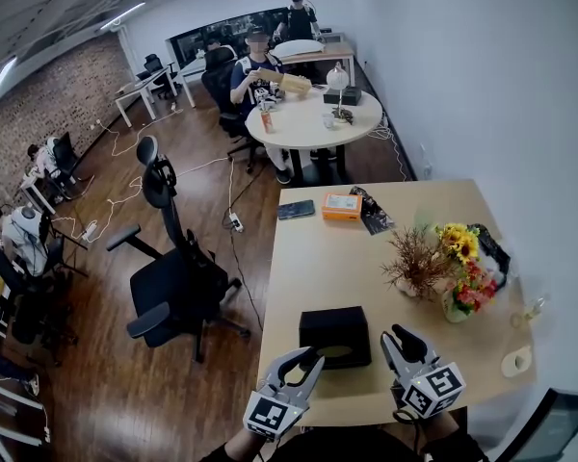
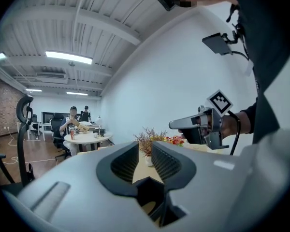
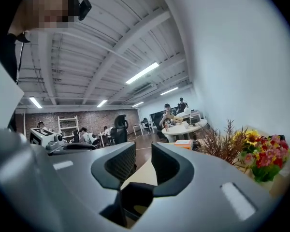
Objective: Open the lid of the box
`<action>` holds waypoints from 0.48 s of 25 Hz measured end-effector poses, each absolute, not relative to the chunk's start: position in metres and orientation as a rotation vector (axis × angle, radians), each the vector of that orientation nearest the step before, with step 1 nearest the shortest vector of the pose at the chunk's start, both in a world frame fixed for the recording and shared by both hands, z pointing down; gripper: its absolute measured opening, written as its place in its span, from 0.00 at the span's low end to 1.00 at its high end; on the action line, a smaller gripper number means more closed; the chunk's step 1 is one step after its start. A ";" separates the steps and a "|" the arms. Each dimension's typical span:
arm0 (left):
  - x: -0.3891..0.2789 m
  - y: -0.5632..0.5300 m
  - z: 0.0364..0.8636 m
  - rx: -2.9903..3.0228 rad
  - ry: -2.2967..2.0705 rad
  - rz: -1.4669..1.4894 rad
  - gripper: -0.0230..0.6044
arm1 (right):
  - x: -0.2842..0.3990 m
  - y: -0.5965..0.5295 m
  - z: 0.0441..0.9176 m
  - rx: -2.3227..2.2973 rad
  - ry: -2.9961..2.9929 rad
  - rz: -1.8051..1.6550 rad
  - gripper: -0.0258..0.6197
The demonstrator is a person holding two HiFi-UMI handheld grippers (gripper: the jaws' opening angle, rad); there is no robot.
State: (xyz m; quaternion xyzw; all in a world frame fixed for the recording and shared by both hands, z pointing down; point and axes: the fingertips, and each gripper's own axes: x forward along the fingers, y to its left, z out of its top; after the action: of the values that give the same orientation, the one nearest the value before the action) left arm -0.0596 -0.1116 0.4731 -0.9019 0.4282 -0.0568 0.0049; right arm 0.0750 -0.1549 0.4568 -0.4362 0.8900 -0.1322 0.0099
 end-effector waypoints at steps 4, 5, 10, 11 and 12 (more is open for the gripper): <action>-0.058 -0.108 0.461 -2.815 1.326 -0.144 0.13 | 0.075 -0.149 0.444 -1.354 2.762 -0.364 0.20; -0.057 -0.108 0.457 -2.815 1.324 -0.129 0.13 | 0.074 -0.147 0.440 -1.346 2.762 -0.348 0.20; -0.058 -0.104 0.439 -2.778 1.307 -0.098 0.13 | 0.063 -0.135 0.426 -1.314 2.781 -0.226 0.20; -0.059 -0.104 0.437 -2.774 1.307 -0.091 0.13 | 0.062 -0.133 0.423 -1.311 2.782 -0.196 0.20; -0.058 -0.103 0.435 -2.772 1.307 -0.082 0.13 | 0.061 -0.131 0.421 -1.310 2.780 -0.166 0.20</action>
State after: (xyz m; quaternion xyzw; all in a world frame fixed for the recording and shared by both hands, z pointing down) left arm -0.0585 -0.1033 0.4350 -0.9035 0.4262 -0.0267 0.0379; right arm 0.0611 -0.1313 0.4208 -0.4254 0.9028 -0.0539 0.0317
